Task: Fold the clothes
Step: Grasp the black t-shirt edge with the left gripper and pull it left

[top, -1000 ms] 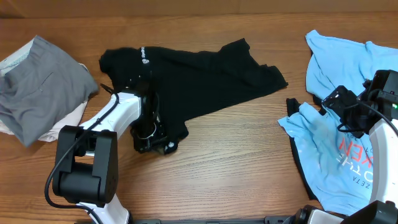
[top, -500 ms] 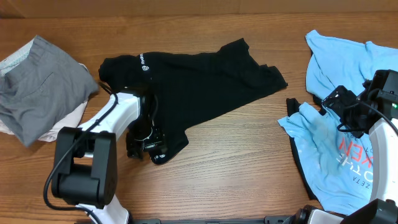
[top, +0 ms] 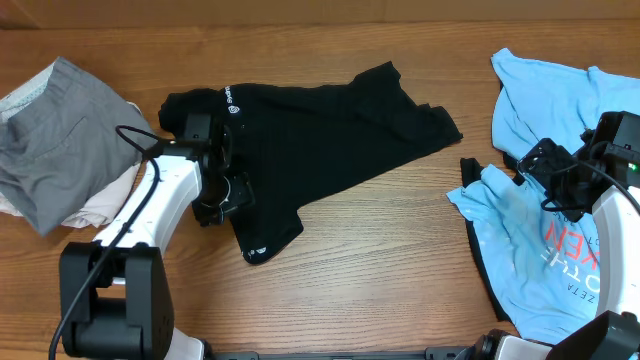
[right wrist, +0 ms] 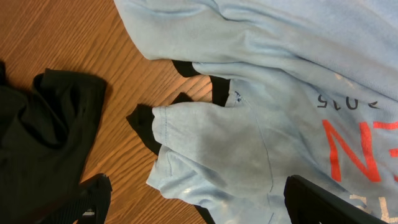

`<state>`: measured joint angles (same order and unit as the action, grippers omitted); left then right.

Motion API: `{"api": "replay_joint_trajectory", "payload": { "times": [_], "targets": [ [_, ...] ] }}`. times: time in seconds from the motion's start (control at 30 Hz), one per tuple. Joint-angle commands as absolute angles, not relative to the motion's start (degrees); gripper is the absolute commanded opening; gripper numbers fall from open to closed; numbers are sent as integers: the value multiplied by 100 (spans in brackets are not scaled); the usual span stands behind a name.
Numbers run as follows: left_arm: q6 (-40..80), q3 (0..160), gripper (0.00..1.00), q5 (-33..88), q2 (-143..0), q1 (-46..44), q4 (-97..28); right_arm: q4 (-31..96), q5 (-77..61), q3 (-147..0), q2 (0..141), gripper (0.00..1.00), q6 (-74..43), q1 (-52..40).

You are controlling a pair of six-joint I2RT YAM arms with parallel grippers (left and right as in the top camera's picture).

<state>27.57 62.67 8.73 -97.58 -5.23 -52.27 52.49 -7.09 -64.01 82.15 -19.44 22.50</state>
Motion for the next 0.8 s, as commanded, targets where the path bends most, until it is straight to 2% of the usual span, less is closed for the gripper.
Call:
{"api": "replay_joint_trajectory", "payload": {
  "times": [0.0, 0.27, 0.37, 0.43, 0.47, 0.53, 0.6, 0.63, 0.77],
  "targets": [
    [2945, 6053, 70, 803, -10049, -515, -5113, 5216, -718, -6418, 8278, 93, -1911, 2252],
    [3050, 6040, 70, 399, -10501, -515, -4720, 5218, -720, -6418, 8307, 93, -1911, 2252],
    [3050, 6040, 65, 342, -10656, -515, -4482, 5218, -718, -6418, 8307, 93, -1911, 2252],
    [3050, 6040, 50, 464, -10744, -517, -4379, 5221, -718, -6418, 8307, 93, -1911, 2252],
    [3048, 6040, 35, 532, -10785, -526, -4386, 5221, -718, -6418, 8307, 93, -1911, 2252],
    [3046, 6040, 19, 655, -10790, -526, -4434, 5221, -718, -6418, 8307, 93, -1911, 2252],
    [3044, 6040, 8, 762, -10790, -526, -4515, 5218, -718, -6418, 8307, 93, -1911, 2252],
    [3044, 6040, 4, 781, -10790, -526, -4560, 5216, -718, -6418, 8307, 93, -1911, 2252],
    [2978, 6042, 4, 799, -10790, -521, -4836, 5221, -718, -6418, 8307, 93, -1911, 2252]
  ]
}}
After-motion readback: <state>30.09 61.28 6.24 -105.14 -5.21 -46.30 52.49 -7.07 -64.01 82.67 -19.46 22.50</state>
